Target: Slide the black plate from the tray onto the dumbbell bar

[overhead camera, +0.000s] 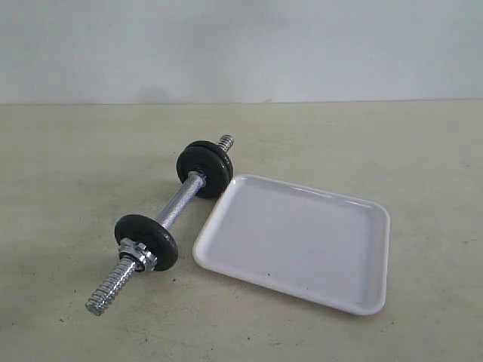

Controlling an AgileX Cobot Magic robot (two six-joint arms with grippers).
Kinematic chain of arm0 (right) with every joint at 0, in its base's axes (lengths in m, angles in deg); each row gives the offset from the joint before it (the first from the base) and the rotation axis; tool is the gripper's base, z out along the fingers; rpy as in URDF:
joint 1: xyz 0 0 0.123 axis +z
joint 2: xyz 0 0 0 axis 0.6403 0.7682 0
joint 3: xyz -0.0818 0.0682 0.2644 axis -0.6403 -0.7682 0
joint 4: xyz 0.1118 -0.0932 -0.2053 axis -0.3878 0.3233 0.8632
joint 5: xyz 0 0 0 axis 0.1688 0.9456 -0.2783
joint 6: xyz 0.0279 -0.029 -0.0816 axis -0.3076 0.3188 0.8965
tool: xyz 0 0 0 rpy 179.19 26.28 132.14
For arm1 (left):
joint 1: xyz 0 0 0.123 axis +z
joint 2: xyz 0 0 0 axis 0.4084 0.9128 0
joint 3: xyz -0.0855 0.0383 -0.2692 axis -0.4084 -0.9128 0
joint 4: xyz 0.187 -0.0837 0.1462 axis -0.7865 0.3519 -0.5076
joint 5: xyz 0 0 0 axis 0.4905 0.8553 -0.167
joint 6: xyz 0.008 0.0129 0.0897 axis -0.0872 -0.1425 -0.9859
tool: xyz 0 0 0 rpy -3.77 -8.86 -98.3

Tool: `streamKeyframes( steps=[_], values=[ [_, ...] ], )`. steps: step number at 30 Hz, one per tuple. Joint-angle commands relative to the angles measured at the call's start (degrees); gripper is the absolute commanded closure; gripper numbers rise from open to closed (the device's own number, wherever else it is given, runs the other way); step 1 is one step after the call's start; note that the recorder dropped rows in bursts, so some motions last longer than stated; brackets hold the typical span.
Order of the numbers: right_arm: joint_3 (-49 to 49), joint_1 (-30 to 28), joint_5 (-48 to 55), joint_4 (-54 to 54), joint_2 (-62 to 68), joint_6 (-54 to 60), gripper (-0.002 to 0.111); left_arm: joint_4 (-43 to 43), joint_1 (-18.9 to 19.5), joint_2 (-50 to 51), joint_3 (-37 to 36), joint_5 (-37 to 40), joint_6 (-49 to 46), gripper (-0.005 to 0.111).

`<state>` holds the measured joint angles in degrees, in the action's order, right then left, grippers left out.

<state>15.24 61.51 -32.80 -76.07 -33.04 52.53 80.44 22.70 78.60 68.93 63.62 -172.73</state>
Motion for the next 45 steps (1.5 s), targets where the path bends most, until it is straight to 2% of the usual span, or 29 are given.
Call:
streamKeyframes(
  steps=[1, 5, 7, 10, 13, 16, 21, 25, 30, 31, 33, 34, 37, 38, 40, 45],
  values=[
    [-0.2, 0.1, 0.2, 0.3, 0.2, 0.1, 0.102, 0.9, 6.0, 0.0, -0.2, -0.6, 1.0, 0.102],
    [-0.2, -0.2, 2.0, 0.5, -3.3, 3.0, 0.102, 0.9, 6.9, 0.0, -0.2, -0.8, 1.0, 0.102],
    [-0.2, -2.1, 5.8, 0.7, -6.7, 12.4, 0.102, 0.7, 6.9, 0.0, -0.2, -1.3, 1.0, 0.102],
    [-0.2, -6.0, 22.1, 3.9, -13.6, 25.9, 0.102, 1.1, 6.9, 0.0, -0.2, -2.5, 1.1, 0.102],
    [-1.0, -11.3, 33.8, 3.5, -22.0, 30.9, 0.102, 2.4, 6.9, 0.0, -1.0, -3.2, 1.1, 0.102],
    [-4.3, -15.8, 33.9, 2.6, -27.2, 30.1, 0.102, 1.7, 6.9, 0.0, -4.2, -3.7, 1.6, 0.102],
    [-6.2, -16.6, 32.5, 1.4, -24.9, 29.9, 0.102, -6.4, 6.9, 0.0, -11.1, -3.6, 2.9, 0.102],
    [-6.2, -16.6, 31.7, 1.4, -26.6, 30.1, 0.102, -28.0, 6.9, 0.0, -14.7, -2.7, 20.5, 0.102],
    [-6.2, -16.6, 31.9, 1.8, -27.2, 31.1, 0.102, -43.0, 6.9, 0.0, -15.8, -3.2, 40.2, 0.102],
    [-6.2, -16.6, 32.1, 3.7, -27.2, 29.7, 0.102, -48.3, 6.9, 0.0, -15.8, -1.8, 45.7, 0.102],
    [-6.3, -16.6, 32.3, 13.1, -27.2, 21.4, 0.102, -63.0, 6.9, 0.0, -15.8, 1.4, 58.1, 0.102],
    [-6.8, -16.6, 32.3, 22.4, -27.2, 12.8, 0.102, -70.4, 6.9, 0.0, -15.8, 2.9, 67.9, 0.102],
    [-9.2, -16.6, 31.7, 48.0, -27.2, -14.4, 0.102, -89.8, 6.9, 0.0, -15.8, 5.2, 88.9, 0.102],
    [-10.6, -16.6, 31.3, 52.2, -27.2, -19.4, 0.102, -93.4, 6.9, 0.0, -15.8, 5.5, 93.3, 0.102],
    [-10.8, -16.6, 30.9, 52.8, -27.2, -20.1, 0.102, -97.7, 6.9, 0.0, -15.8, 5.6, 99.7, 0.102],
    [-10.8, -16.6, 41.1, 52.2, -27.2, -16.6, 0.102, -97.0, 6.9, 0.0, -15.8, 5.7, 100.1, 0.102]
  ],
)
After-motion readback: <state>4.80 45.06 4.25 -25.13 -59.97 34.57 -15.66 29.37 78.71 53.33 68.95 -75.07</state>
